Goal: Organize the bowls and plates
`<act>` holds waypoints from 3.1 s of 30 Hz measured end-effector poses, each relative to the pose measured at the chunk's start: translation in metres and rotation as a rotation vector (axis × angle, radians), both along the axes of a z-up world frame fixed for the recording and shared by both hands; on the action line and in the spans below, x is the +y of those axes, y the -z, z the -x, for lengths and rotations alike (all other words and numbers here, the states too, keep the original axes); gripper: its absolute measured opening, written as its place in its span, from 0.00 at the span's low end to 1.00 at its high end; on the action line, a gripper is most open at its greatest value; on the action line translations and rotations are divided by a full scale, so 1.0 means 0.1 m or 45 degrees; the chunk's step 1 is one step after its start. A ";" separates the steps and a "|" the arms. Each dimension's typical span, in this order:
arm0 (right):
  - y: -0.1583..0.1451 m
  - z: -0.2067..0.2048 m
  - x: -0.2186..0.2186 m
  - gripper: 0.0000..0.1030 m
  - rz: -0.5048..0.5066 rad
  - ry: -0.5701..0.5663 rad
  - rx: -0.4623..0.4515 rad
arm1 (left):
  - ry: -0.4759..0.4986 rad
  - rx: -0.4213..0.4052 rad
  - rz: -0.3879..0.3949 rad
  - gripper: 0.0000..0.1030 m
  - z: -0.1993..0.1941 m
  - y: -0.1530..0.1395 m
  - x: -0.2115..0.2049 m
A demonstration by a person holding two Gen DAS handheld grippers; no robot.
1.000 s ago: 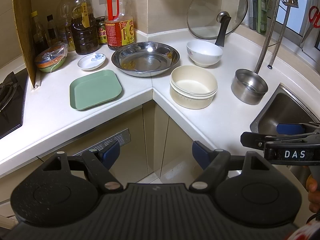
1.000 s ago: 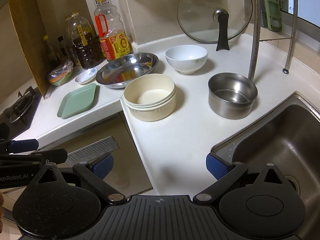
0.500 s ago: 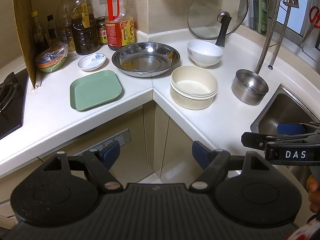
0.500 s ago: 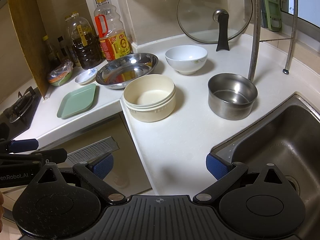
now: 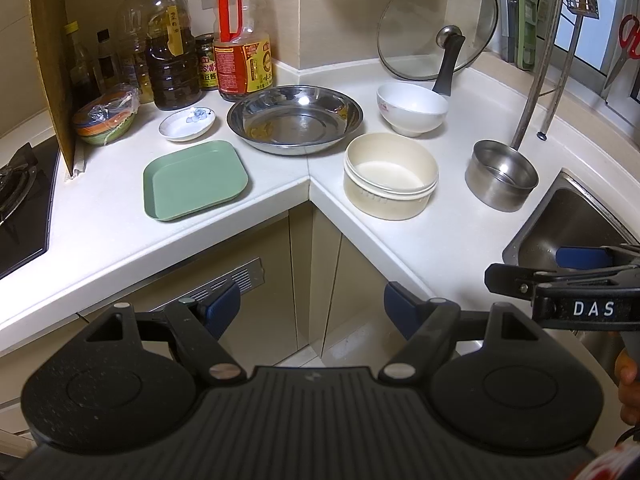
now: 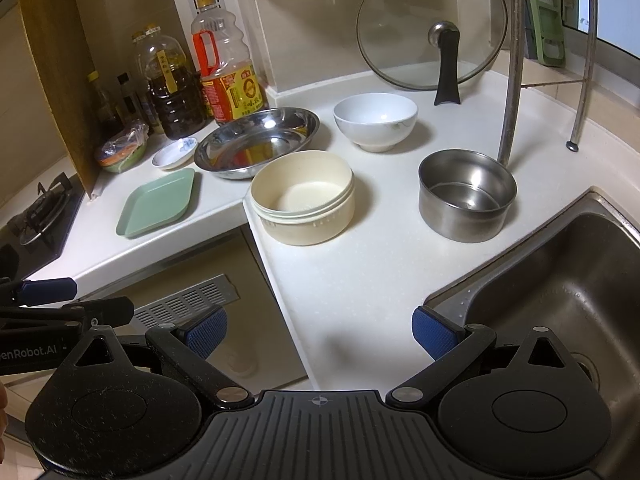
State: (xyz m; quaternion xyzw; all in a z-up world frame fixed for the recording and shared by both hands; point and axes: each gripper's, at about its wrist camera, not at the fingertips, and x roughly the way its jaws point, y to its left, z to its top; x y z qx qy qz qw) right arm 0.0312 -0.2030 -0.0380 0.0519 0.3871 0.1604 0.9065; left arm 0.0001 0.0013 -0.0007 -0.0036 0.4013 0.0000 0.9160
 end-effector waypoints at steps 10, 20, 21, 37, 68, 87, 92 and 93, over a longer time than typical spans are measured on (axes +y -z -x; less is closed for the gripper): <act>0.00 0.01 0.00 0.96 0.000 0.000 0.000 | 0.000 0.000 0.000 0.75 0.00 0.00 0.00; 0.00 0.01 0.00 0.96 0.000 -0.001 -0.002 | 0.000 0.000 0.002 0.75 0.00 0.00 0.00; 0.00 0.01 0.00 0.96 0.000 -0.001 -0.002 | 0.000 -0.001 0.002 0.75 0.00 0.00 0.00; -0.03 0.01 0.04 0.96 0.000 -0.010 -0.002 | -0.005 0.001 0.003 0.75 -0.01 0.00 0.03; 0.03 -0.85 1.19 0.86 -0.157 -0.257 -0.060 | -0.296 0.015 -0.026 0.75 -0.71 0.09 1.47; 0.37 -1.69 1.98 0.59 -0.114 -0.268 -0.038 | -0.238 0.098 0.093 0.64 -1.52 0.55 2.20; 0.46 -1.83 2.10 0.53 -0.116 -0.268 -0.033 | -0.223 0.103 0.112 0.59 -1.65 0.64 2.28; 0.47 -1.85 2.11 0.52 -0.125 -0.268 -0.031 | -0.219 0.103 0.115 0.56 -1.67 0.66 2.29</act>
